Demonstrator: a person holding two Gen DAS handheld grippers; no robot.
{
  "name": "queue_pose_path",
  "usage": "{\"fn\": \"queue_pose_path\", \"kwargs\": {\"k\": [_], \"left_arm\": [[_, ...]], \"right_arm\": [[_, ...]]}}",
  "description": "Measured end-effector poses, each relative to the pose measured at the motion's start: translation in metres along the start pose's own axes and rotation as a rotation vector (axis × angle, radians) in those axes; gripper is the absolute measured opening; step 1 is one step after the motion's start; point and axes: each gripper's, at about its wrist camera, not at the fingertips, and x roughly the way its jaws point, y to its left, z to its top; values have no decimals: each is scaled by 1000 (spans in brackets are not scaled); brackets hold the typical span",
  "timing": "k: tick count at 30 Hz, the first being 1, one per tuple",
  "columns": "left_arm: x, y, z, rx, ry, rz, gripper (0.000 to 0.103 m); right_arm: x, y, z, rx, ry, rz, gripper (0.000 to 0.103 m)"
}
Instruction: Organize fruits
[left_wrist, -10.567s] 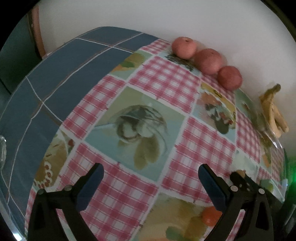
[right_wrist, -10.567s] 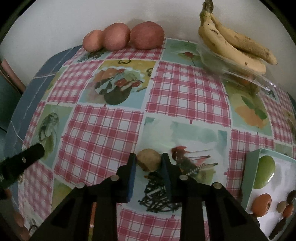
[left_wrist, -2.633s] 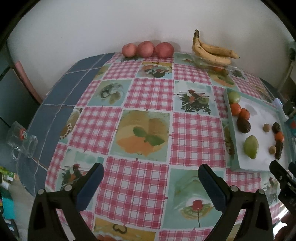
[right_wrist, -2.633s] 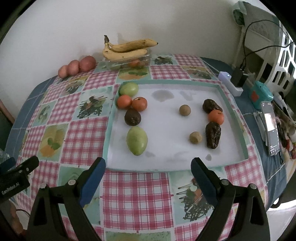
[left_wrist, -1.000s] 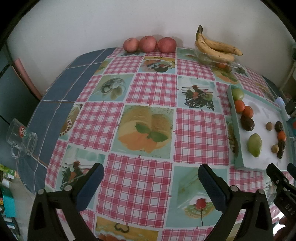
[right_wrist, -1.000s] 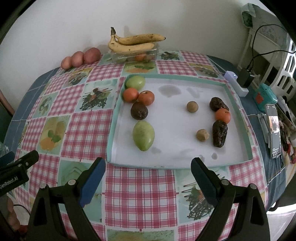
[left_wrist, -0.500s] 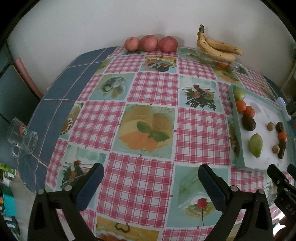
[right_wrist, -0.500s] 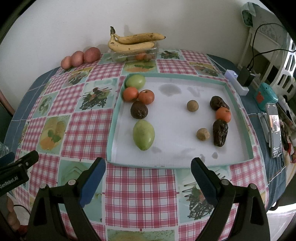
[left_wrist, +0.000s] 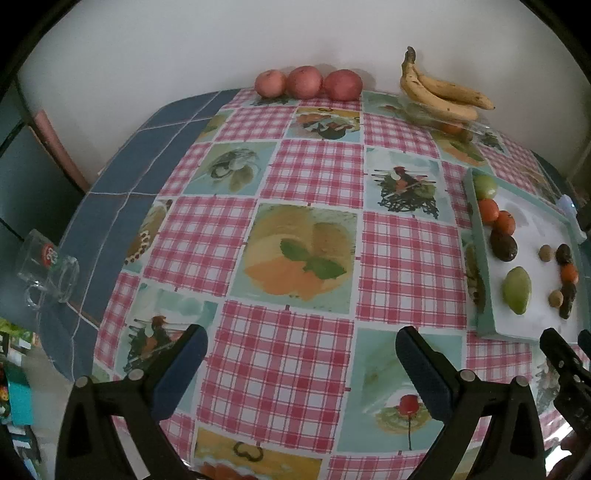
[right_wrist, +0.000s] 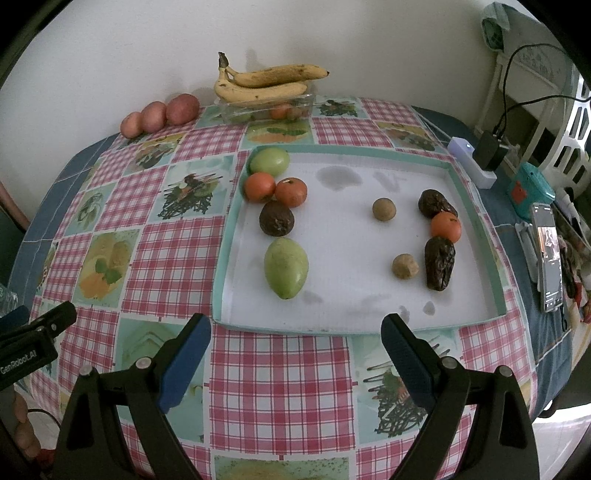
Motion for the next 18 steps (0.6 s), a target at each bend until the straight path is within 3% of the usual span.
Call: {"fn": "queue_pose_path", "kwargs": {"k": [18], "left_arm": [[1, 0, -1, 2, 3, 0, 103]], "right_arm": [[1, -1, -1, 2, 2, 1, 94]]}}
